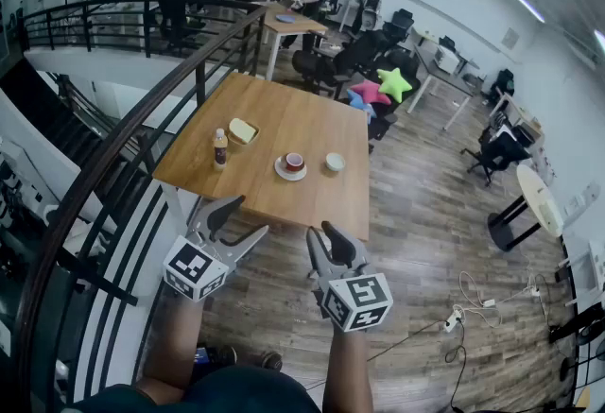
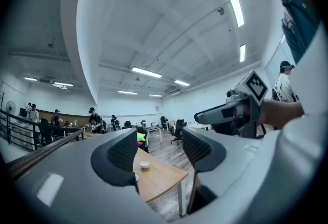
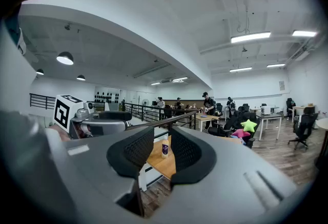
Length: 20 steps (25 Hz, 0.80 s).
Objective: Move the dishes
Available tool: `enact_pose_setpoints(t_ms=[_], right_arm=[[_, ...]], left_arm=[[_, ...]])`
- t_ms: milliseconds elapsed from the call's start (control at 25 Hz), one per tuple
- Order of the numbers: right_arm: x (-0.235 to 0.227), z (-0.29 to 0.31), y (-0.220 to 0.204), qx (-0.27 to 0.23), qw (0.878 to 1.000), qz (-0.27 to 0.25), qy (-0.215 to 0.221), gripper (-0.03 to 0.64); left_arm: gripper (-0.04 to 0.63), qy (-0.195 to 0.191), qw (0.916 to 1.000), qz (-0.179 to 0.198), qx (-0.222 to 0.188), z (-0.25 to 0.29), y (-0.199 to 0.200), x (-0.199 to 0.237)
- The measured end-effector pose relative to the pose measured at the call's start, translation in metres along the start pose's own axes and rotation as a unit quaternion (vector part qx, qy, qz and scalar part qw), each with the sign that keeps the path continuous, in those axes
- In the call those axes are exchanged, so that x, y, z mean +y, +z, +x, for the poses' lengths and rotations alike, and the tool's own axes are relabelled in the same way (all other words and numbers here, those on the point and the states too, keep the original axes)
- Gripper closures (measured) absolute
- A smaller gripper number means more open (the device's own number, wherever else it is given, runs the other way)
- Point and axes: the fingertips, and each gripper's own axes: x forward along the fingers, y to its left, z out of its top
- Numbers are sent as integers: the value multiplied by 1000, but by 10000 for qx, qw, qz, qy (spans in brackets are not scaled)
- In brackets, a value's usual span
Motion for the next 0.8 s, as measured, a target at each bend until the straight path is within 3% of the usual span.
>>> enact_pose_setpoints(t_ms=[800], right_arm=[[9, 7, -8, 134, 9998, 14, -150, 508]], left_arm=[[337, -88, 9999, -63, 24, -7, -10, 9]])
